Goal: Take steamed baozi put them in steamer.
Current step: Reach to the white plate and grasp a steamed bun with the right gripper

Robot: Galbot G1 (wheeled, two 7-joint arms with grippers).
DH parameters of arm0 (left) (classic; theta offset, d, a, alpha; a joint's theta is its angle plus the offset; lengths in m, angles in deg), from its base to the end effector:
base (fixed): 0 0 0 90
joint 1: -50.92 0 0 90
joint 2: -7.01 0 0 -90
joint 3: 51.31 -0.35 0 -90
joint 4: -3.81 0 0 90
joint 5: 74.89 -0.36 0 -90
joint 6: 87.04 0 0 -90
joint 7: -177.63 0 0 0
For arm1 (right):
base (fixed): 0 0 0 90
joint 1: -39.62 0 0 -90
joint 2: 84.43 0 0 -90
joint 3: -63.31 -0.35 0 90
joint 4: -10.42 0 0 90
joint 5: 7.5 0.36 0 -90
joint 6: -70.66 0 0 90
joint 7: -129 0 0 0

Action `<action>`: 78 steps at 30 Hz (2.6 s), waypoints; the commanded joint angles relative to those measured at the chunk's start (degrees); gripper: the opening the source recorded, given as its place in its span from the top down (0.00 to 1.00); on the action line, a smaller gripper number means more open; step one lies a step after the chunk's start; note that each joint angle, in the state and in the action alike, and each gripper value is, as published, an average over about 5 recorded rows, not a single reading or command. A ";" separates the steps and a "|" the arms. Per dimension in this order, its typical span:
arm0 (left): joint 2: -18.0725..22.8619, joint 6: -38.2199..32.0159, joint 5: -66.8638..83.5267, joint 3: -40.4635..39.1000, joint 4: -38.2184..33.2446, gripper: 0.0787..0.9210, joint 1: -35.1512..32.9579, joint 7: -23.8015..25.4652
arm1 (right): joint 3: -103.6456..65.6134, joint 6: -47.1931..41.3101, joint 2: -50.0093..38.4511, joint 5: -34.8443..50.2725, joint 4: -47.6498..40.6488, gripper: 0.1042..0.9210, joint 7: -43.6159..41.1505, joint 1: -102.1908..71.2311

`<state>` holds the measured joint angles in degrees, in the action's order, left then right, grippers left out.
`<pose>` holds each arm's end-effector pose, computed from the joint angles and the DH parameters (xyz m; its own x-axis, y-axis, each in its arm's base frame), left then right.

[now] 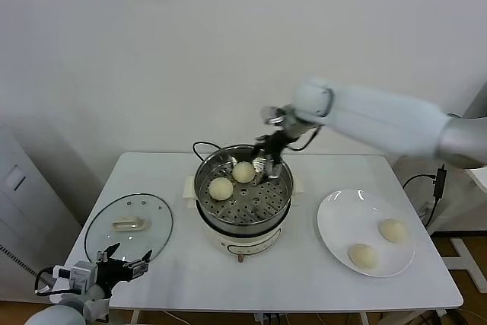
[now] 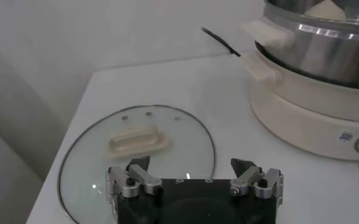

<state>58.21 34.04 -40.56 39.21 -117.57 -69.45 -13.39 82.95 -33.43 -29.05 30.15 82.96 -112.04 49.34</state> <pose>0.2020 0.1040 -0.2632 -0.8144 0.0854 0.5740 0.1670 0.9818 0.0909 0.5721 0.0060 -0.0191 -0.0896 -0.3973 0.9133 -0.9648 -0.1931 -0.1787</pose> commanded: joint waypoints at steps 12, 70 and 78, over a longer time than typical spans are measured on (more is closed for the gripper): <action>0.07 0.06 0.05 -0.06 -0.33 0.12 -0.20 -0.04 | 8.79 11.29 -33.76 -15.63 12.92 0.12 -11.57 2.87; 0.76 0.26 -0.36 -1.27 0.48 0.12 0.06 0.00 | -21.30 13.84 -23.92 -25.83 -4.06 0.44 -5.69 -37.99; 0.90 0.30 -0.38 -1.23 0.38 0.12 0.02 -0.03 | -15.35 14.11 -25.37 -23.30 -3.35 0.49 -9.38 -28.07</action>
<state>59.15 34.32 -40.92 37.98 -117.12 -69.45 -13.38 64.02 -19.35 -54.01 4.98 79.52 -118.99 14.45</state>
